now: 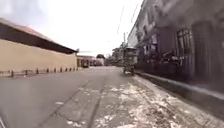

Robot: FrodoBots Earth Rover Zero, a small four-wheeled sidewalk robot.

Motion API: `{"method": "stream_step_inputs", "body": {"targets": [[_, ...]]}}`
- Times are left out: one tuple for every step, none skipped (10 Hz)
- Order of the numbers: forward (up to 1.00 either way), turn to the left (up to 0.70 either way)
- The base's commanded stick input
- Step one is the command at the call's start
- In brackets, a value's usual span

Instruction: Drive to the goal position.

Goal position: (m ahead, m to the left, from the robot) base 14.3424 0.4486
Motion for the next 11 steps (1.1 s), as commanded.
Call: {"method": "stream_step_inputs", "body": {"targets": [[0.7, 0.01], [0.7, 0.01], [0.7, 0.01], [0.7, 0.01], [0.7, 0.01], [0.7, 0.01], [0.7, 0.01], [0.7, 0.01], [0.7, 0.01], [0.7, 0.01], [0.7, 0.01]]}}
